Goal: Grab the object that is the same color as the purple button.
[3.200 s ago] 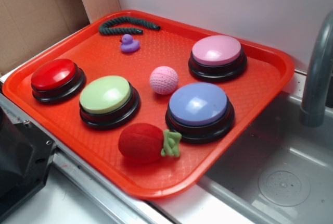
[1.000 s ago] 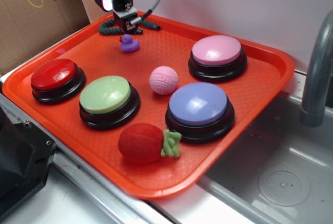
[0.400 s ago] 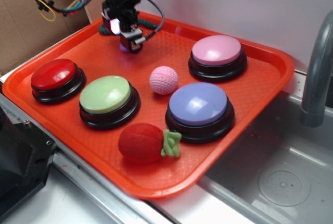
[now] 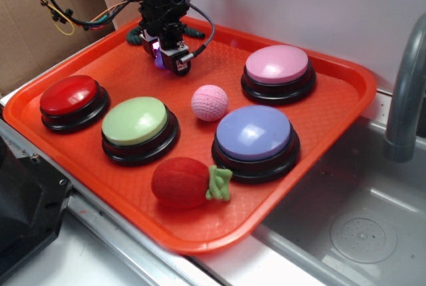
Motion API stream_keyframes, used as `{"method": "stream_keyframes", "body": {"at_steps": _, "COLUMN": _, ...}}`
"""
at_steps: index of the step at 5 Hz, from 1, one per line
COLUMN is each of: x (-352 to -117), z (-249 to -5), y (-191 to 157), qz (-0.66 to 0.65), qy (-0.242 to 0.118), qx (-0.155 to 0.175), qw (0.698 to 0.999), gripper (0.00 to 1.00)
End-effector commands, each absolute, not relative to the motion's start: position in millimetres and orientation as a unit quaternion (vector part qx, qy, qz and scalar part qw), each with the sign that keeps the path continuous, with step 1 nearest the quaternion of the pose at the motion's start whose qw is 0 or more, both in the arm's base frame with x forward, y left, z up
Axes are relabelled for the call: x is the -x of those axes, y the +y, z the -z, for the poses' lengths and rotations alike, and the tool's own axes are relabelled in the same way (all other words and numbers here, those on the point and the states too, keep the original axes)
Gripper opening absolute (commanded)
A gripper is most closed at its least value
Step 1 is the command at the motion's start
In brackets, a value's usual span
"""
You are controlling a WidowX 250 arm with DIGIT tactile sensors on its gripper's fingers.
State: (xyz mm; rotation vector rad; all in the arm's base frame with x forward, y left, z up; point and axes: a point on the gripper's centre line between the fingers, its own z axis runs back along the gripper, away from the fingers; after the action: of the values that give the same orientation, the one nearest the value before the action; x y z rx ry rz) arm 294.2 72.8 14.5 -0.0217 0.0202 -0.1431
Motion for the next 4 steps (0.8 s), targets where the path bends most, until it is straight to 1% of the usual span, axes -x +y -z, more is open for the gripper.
{"method": "stream_keyframes", "body": {"at_steps": 1, "x": -266, "z": -66, "y": 70, "qz": -0.007, "qy": -0.007, "qx": -0.033, "qw": 0.999, "gripper": 0.0}}
{"method": "stream_keyframes", "body": {"at_steps": 2, "x": -248, "z": -116, "y": 53, "qz": -0.03, "qy": 0.006, "qx": -0.064, "qw": 0.998, "gripper": 0.0}}
{"method": "stream_keyframes", "body": {"at_steps": 3, "x": -234, "z": -156, "y": 34, "qz": -0.04, "qy": 0.005, "qx": -0.065, "qw": 0.997, "gripper": 0.0}}
{"method": "stream_keyframes", "body": {"at_steps": 4, "x": -218, "z": -187, "y": 8, "qz": -0.011, "qy": 0.009, "qx": -0.049, "qw": 0.999, "gripper": 0.0}}
